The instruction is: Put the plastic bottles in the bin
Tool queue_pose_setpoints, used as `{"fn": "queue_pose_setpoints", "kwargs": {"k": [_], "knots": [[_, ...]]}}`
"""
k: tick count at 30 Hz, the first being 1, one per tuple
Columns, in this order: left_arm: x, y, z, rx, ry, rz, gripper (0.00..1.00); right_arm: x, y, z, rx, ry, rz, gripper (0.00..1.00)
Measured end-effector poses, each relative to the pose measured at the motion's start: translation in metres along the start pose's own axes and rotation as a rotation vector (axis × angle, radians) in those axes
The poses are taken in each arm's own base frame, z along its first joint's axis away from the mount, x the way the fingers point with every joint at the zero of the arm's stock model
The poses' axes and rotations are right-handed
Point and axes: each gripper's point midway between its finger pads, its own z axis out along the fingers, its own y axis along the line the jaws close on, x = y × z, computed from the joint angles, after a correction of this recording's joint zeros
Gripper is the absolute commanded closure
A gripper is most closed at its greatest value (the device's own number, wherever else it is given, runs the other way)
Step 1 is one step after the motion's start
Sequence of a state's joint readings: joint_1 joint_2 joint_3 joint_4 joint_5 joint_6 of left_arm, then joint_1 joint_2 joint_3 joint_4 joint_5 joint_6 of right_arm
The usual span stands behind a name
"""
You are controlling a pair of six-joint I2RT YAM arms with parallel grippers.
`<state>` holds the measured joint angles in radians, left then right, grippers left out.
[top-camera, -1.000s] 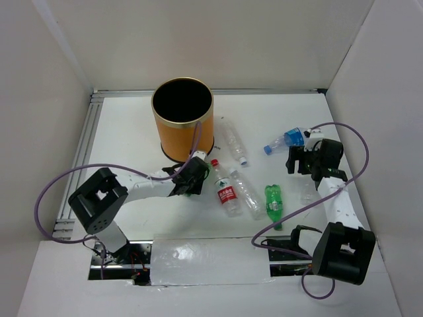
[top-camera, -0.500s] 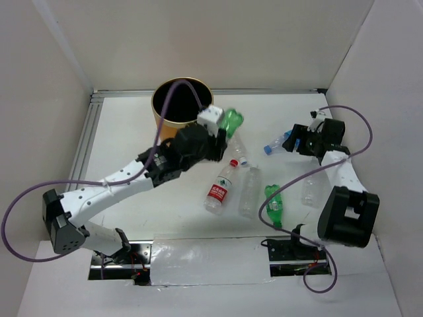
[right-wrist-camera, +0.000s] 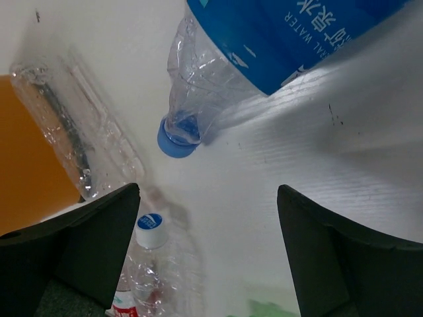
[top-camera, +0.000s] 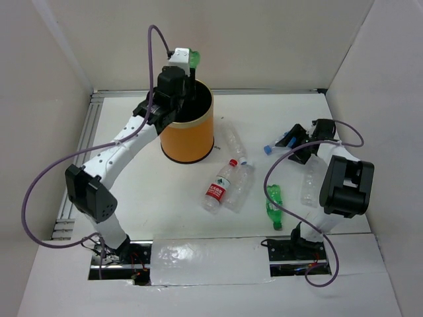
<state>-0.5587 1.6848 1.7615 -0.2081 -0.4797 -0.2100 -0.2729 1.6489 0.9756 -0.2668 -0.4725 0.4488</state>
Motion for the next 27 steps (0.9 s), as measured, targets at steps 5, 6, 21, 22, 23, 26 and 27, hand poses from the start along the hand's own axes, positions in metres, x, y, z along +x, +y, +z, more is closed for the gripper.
{"fn": "queue_pose_setpoints", "kwargs": {"k": [5, 6, 21, 22, 23, 26, 27], "knots": [[0.042, 0.028, 0.028, -0.056, 0.117, 0.034, 0.84, -0.004, -0.009, 0.02, 0.016, -0.004, 0.079, 0.09], [0.046, 0.03, 0.03, -0.056, 0.128, 0.036, 0.83, -0.003, -0.013, 0.026, 0.025, 0.005, 0.097, 0.09], [0.092, -0.002, 0.016, 0.026, 0.219, 0.067, 0.04, -0.023, -0.011, 0.048, 0.003, -0.039, 0.225, 0.36], [0.09, -0.006, 0.01, 0.032, 0.214, 0.072, 0.04, -0.024, -0.011, 0.049, 0.003, -0.045, 0.227, 0.41], [0.085, -0.01, 0.003, 0.044, 0.202, 0.08, 0.04, -0.025, -0.012, 0.05, 0.004, -0.05, 0.231, 0.49], [0.061, -0.031, -0.033, 0.111, 0.145, 0.11, 0.04, -0.03, -0.007, 0.051, -0.022, -0.057, 0.24, 0.8], [0.041, -0.048, -0.063, 0.177, 0.095, 0.106, 0.04, -0.032, -0.005, 0.051, -0.028, -0.062, 0.235, 0.88]]}}
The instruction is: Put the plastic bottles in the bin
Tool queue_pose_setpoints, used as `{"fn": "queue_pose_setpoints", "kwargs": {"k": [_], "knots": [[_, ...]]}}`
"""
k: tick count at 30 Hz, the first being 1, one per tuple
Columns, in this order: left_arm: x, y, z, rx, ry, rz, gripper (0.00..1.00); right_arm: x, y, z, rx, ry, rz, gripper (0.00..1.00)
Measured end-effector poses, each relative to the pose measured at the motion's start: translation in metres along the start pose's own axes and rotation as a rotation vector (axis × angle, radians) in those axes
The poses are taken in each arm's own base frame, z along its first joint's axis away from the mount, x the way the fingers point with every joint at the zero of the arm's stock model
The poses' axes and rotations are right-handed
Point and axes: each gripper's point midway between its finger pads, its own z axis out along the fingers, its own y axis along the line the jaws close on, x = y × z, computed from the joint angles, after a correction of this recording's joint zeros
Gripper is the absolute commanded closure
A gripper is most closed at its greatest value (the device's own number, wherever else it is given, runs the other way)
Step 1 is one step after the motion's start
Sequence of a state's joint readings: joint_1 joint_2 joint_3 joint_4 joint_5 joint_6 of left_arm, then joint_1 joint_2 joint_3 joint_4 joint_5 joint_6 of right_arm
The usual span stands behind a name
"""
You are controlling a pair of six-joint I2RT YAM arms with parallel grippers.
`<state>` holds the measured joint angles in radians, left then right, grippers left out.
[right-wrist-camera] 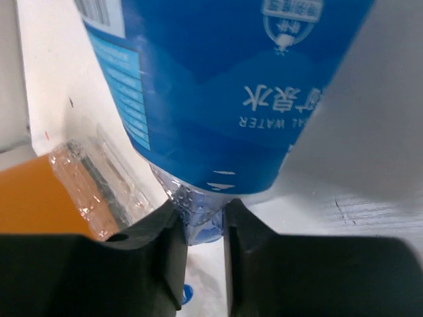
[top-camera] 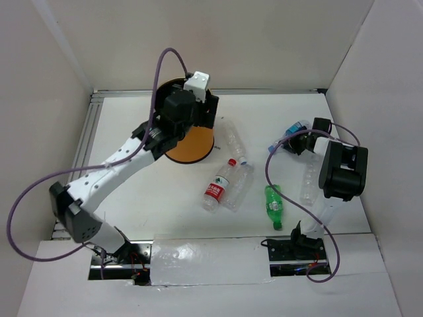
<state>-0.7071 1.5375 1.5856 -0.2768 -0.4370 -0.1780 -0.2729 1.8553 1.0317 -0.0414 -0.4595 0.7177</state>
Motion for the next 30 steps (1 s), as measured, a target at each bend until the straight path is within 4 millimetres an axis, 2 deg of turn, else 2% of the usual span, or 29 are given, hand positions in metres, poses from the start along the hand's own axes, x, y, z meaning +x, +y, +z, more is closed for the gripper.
{"fn": "queue_pose_setpoints", "kwargs": {"k": [1, 2, 3, 4, 5, 7, 8, 10, 12, 14, 16, 17, 18, 19, 21, 24, 25, 26, 29, 30], "knots": [[-0.002, -0.002, -0.004, 0.007, -0.006, 0.001, 0.04, -0.002, 0.001, 0.0, -0.002, -0.005, -0.006, 0.88], [-0.011, -0.017, -0.022, 0.056, -0.038, -0.001, 0.05, -0.002, 0.002, -0.001, -0.007, -0.004, -0.023, 0.92], [-0.017, -0.028, -0.04, 0.106, -0.063, -0.007, 0.06, -0.002, 0.004, -0.002, -0.009, -0.005, -0.048, 0.92], [-0.019, -0.039, -0.058, 0.155, -0.08, -0.014, 0.06, -0.003, 0.007, -0.004, -0.015, -0.005, -0.081, 0.96], [-0.015, -0.051, -0.078, 0.225, -0.093, -0.021, 0.07, -0.006, 0.013, -0.008, -0.024, -0.011, -0.127, 0.97], [0.011, -0.069, -0.103, 0.335, -0.064, -0.027, 0.07, -0.01, 0.037, -0.017, -0.062, -0.022, -0.235, 1.0], [0.032, -0.075, -0.109, 0.375, -0.03, -0.032, 0.07, -0.014, 0.056, -0.024, -0.094, -0.037, -0.305, 1.0], [0.08, -0.083, -0.113, 0.419, 0.065, -0.034, 0.07, -0.017, 0.11, -0.041, -0.193, -0.085, -0.484, 1.0], [0.136, -0.091, -0.11, 0.439, 0.177, -0.023, 0.07, -0.011, 0.175, -0.067, -0.311, -0.141, -0.673, 1.0], [0.198, -0.094, -0.106, 0.436, 0.323, 0.008, 0.06, 0.004, 0.239, -0.095, -0.443, -0.197, -0.845, 1.0], [0.243, -0.095, -0.106, 0.426, 0.43, 0.039, 0.06, 0.03, 0.297, -0.123, -0.58, -0.237, -0.99, 1.0], [0.26, -0.095, -0.107, 0.425, 0.47, 0.051, 0.04, 0.048, 0.323, -0.136, -0.647, -0.25, -1.052, 1.0], [0.27, -0.097, -0.106, 0.427, 0.492, 0.05, 0.04, 0.057, 0.339, -0.145, -0.69, -0.265, -1.102, 1.0], [0.275, -0.099, -0.106, 0.432, 0.499, 0.049, 0.03, 0.075, 0.362, -0.157, -0.753, -0.271, -1.14, 1.0], [0.275, -0.104, -0.1, 0.436, 0.485, 0.039, 0.03, 0.112, 0.397, -0.17, -0.854, -0.265, -1.215, 1.0], [0.274, -0.112, -0.09, 0.436, 0.456, 0.029, 0.01, 0.153, 0.427, -0.167, -0.939, -0.24, -1.283, 0.97], [0.275, -0.114, -0.086, 0.433, 0.452, 0.029, 0.01, 0.165, 0.43, -0.159, -0.944, -0.224, -1.295, 0.93], [0.278, -0.115, -0.083, 0.427, 0.454, 0.032, 0.01, 0.177, 0.431, -0.15, -0.948, -0.202, -1.306, 0.77], [0.292, -0.116, -0.075, 0.404, 0.48, 0.049, 0.01, 0.208, 0.418, -0.111, -0.911, -0.111, -1.321, 0.44], [0.298, -0.116, -0.073, 0.398, 0.492, 0.056, 0.03, 0.215, 0.413, -0.099, -0.895, -0.084, -1.324, 0.18]]}}
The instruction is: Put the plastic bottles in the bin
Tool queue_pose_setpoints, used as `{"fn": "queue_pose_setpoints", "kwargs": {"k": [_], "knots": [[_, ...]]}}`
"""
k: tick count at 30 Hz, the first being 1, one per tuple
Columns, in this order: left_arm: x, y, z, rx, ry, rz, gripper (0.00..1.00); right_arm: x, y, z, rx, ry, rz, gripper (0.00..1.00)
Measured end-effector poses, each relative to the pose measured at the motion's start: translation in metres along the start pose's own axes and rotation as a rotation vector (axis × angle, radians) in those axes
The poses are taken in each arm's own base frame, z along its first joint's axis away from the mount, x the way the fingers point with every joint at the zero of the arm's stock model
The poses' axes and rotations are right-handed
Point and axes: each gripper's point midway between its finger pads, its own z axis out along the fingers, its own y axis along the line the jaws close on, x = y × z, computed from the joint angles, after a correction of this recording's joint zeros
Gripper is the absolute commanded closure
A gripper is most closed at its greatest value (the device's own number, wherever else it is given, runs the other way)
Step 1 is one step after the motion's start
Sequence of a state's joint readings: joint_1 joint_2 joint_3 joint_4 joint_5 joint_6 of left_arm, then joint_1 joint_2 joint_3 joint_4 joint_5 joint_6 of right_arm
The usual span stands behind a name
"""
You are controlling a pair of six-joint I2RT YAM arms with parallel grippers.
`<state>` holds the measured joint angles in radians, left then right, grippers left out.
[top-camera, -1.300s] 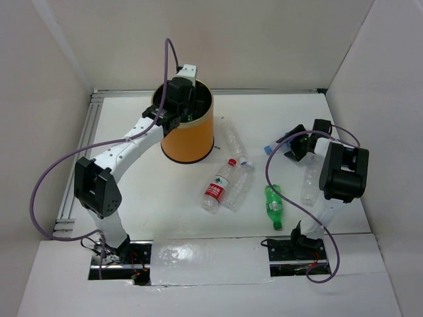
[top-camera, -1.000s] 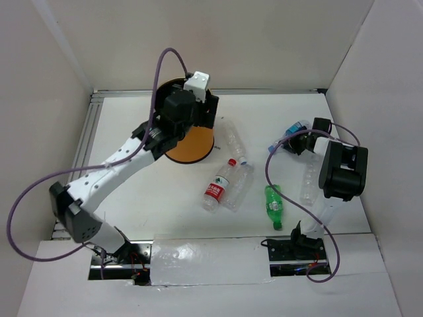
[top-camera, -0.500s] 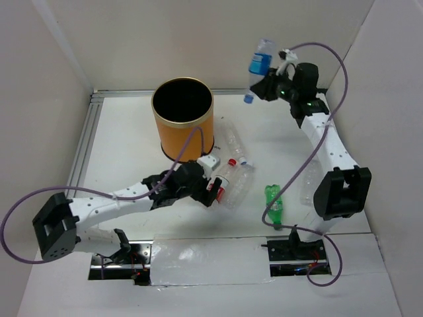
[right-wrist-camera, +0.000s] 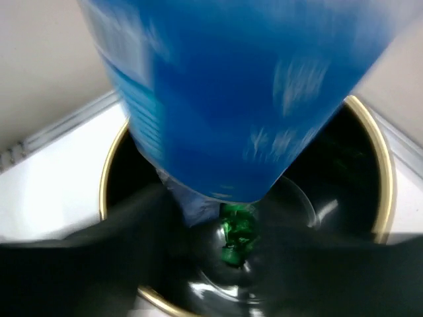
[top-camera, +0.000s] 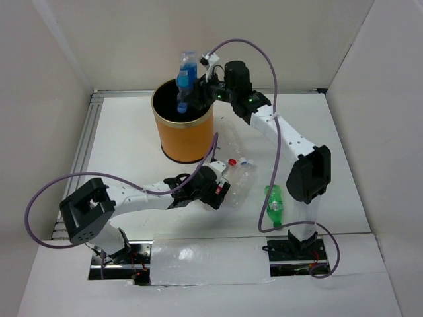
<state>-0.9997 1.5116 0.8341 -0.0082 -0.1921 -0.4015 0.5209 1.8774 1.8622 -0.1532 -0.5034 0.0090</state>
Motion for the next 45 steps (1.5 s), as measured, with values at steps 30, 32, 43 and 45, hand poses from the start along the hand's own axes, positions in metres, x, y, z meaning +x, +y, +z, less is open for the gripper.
{"fn": "queue_pose_setpoints", "kwargs": {"k": [30, 32, 43, 45], "knots": [[-0.271, 0.041, -0.173, -0.181, -0.721, -0.084, 0.91, 0.212, -0.111, -0.204, 0.403, 0.487, 0.28, 0.11], [-0.289, 0.081, -0.186, -0.3, -0.794, -0.148, 0.83, 0.226, -0.109, -0.195, 0.373, 0.516, 0.307, 0.08], [-0.248, 0.237, -0.086, -0.73, -0.531, -0.293, 0.05, 0.273, -0.099, -0.134, 0.261, 0.613, 0.316, 0.0], [-0.248, 0.24, -0.081, -0.734, -0.513, -0.289, 0.04, 0.278, -0.101, -0.123, 0.256, 0.617, 0.299, 0.0]]}}
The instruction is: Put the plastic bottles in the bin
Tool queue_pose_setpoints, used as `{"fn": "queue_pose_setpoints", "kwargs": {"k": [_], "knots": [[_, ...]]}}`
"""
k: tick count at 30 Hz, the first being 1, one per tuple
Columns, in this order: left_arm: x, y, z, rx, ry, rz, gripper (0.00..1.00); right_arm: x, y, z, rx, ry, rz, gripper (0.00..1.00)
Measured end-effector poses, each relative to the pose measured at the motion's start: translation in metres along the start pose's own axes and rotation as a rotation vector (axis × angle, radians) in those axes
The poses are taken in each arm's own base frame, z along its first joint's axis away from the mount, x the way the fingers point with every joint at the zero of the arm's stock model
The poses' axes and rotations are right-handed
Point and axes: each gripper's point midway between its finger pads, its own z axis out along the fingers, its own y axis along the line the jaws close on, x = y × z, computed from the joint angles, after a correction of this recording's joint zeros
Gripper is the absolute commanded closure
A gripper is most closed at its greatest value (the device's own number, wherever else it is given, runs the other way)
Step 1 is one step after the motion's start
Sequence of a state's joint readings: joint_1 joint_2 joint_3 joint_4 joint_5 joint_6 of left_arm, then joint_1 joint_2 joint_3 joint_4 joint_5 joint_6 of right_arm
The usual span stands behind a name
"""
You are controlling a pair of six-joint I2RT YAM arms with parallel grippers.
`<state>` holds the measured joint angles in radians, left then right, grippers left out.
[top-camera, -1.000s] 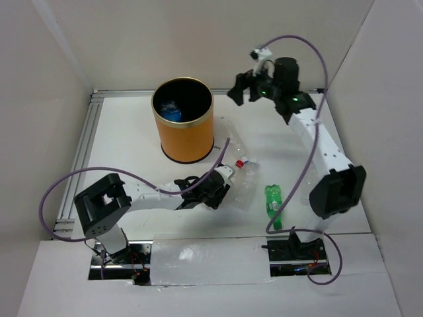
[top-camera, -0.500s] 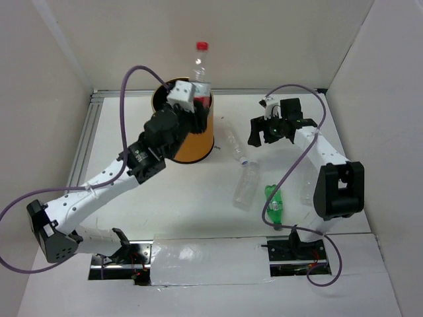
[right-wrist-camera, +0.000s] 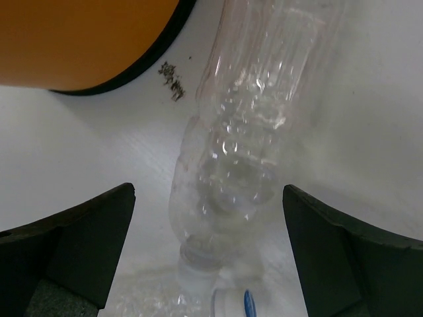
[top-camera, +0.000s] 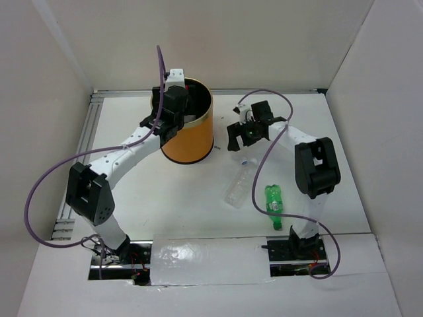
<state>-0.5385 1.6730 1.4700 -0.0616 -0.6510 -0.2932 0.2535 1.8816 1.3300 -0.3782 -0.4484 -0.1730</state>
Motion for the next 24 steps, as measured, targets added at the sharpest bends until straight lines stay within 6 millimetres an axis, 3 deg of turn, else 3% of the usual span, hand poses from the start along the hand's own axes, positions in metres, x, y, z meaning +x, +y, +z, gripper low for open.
{"fn": "queue_pose_setpoints", "kwargs": {"k": [4, 6, 7, 10, 11, 13, 16, 18, 20, 22, 24], "knots": [[-0.021, -0.008, -0.011, 0.03, -0.034, -0.011, 0.0, -0.001, -0.009, 0.026, 0.043, 0.0, -0.028, 0.1], [-0.032, -0.019, -0.031, 0.082, -0.059, 0.002, 0.0, 0.005, -0.016, 0.037, 0.068, 0.01, -0.026, 0.2], [-0.037, -0.026, -0.043, 0.117, -0.071, 0.005, 0.02, 0.009, -0.02, 0.042, 0.076, 0.018, -0.02, 0.37], [-0.043, -0.05, -0.099, 0.284, -0.111, 0.018, 0.05, 0.005, -0.027, 0.042, 0.079, 0.003, -0.013, 0.64], [-0.04, -0.056, -0.118, 0.345, -0.114, 0.022, 0.05, 0.002, -0.029, 0.04, 0.079, -0.007, -0.011, 0.78], [-0.029, -0.064, -0.156, 0.473, -0.12, 0.019, 0.05, -0.002, -0.035, 0.033, 0.078, -0.02, -0.01, 0.9], [0.013, -0.067, -0.19, 0.606, -0.065, 0.013, 0.05, -0.015, -0.044, 0.011, 0.079, -0.044, -0.004, 0.93], [0.057, -0.072, -0.202, 0.667, 0.004, 0.035, 0.05, -0.044, -0.045, -0.012, 0.083, -0.115, -0.029, 0.92], [0.118, -0.081, -0.213, 0.728, 0.107, 0.085, 0.05, -0.088, -0.04, -0.045, 0.086, -0.226, -0.077, 0.9], [0.174, -0.084, -0.223, 0.767, 0.21, 0.15, 0.04, -0.141, -0.021, -0.083, 0.073, -0.368, -0.155, 0.89], [0.212, -0.086, -0.228, 0.786, 0.28, 0.196, 0.02, -0.194, 0.008, -0.12, 0.047, -0.52, -0.244, 0.86]]}}
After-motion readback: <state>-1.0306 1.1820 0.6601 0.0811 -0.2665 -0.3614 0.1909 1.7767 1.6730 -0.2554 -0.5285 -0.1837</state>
